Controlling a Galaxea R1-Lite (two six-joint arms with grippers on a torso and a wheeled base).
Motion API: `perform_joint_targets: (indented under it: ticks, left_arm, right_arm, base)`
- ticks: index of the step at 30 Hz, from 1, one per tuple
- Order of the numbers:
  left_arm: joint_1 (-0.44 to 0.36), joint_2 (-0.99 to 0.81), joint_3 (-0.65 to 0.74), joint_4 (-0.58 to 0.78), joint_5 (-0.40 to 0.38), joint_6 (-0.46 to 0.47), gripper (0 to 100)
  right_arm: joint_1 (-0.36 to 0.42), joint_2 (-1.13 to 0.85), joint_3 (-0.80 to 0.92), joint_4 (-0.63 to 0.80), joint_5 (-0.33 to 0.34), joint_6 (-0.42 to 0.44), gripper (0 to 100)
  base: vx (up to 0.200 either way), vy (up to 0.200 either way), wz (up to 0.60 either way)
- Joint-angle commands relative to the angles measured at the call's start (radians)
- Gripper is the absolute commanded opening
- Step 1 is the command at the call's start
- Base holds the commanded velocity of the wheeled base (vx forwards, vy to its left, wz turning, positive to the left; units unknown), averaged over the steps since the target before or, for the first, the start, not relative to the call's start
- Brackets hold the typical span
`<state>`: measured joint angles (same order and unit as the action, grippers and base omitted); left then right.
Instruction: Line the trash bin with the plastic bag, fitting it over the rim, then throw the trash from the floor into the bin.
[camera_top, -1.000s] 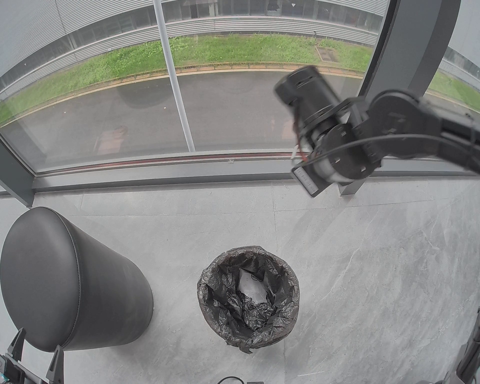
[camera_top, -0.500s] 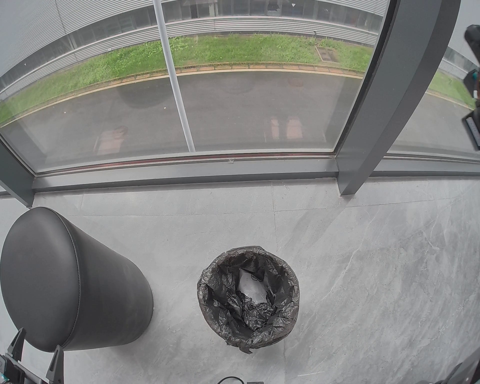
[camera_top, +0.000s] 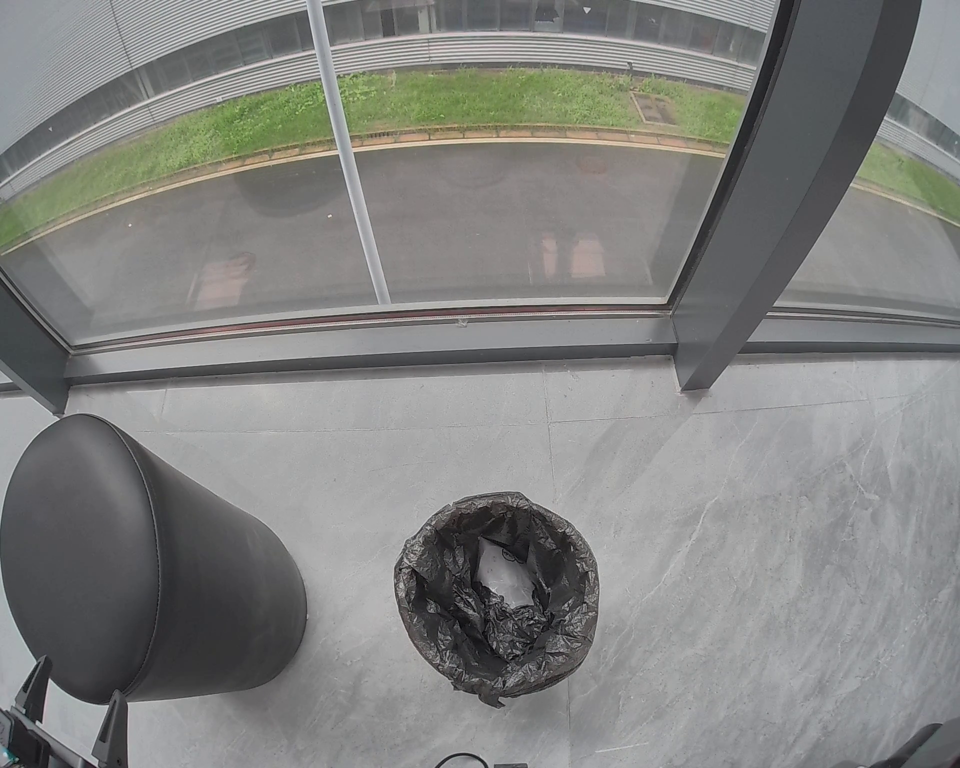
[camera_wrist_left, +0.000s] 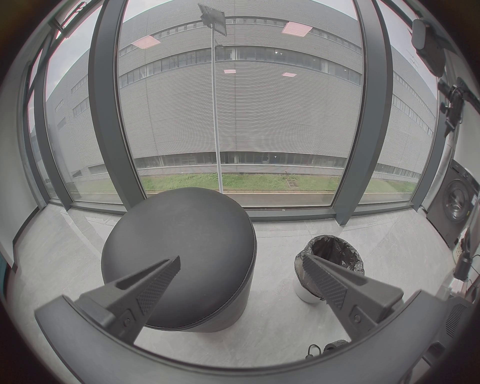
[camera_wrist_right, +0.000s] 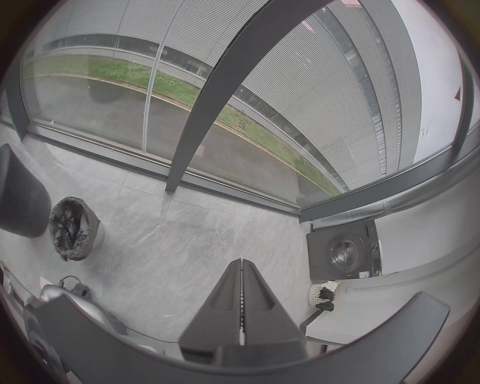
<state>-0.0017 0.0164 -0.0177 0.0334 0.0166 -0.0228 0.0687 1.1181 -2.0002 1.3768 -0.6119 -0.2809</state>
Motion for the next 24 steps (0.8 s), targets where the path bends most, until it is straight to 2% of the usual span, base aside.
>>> perform_joint_targets:
  ticks: [1, 8, 12, 19, 24]
  left_arm:
    - [0.0, -0.015, 0.007, 0.0, 0.0, 0.0, 100]
    - [0.0, -0.015, 0.007, 0.0, 0.0, 0.0, 100]
    - [0.0, -0.015, 0.007, 0.0, 0.0, 0.0, 100]
    - [0.0, -0.015, 0.007, 0.0, 0.0, 0.0, 100]
    - [0.0, -0.015, 0.007, 0.0, 0.0, 0.0, 100]
  right_arm:
    - [-0.118, -0.253, 0.0, 0.1, 0.129, -0.011, 0]
    - [-0.188, -0.483, 0.0, 0.084, 0.215, -0.027, 0]
    - [-0.191, -0.57, 0.0, 0.084, 0.284, -0.026, 0]
    - [-0.153, -0.738, 0.0, 0.048, 0.29, -0.02, 0]
    - [-0.132, -0.914, 0.376, -0.151, 0.279, -0.024, 0]
  base:
    - [0.0, 0.0, 0.0]
    - [0.0, 0.0, 0.0]
    - [0.0, 0.0, 0.0]
    - [0.0, 0.0, 0.0]
    - [0.0, 0.0, 0.0]
